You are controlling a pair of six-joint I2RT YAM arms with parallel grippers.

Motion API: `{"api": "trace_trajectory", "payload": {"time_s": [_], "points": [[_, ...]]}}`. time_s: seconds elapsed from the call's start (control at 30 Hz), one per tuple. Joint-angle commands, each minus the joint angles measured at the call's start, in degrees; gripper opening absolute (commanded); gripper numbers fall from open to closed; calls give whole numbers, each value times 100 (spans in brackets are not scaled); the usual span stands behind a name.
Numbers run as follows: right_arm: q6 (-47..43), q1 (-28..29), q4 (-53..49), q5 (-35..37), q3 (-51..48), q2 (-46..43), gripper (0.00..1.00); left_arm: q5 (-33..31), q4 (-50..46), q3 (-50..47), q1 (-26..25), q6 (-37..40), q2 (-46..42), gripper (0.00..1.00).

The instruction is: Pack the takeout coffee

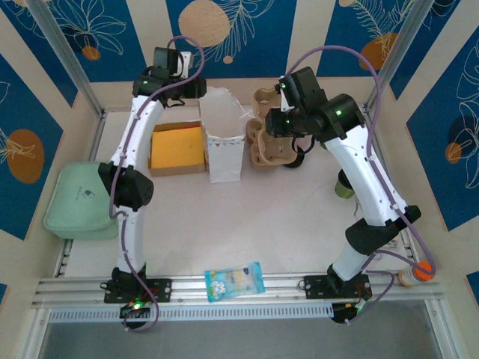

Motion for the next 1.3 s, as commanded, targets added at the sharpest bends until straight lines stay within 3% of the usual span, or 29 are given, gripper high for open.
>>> {"api": "trace_trajectory", "payload": {"time_s": [0.0,0.4,0.7,0.97,1.27], "points": [[-76,69,-70,18,240,113,31,333,-200,150,-20,201,61,63],[-89,131,-128,65,392,242,31,493,-32,11,-22,298,188,63],[-125,183,-365,113,888,437,31,524,-419,-87,-107,282,125,35],[-160,311,-527,206,1262,614,31,550,-356,-1219,-356,317,-648,20],[-170,385,-590,284,1284,545,30,599,155,-2846,-649,-21,-1878,21]]}}
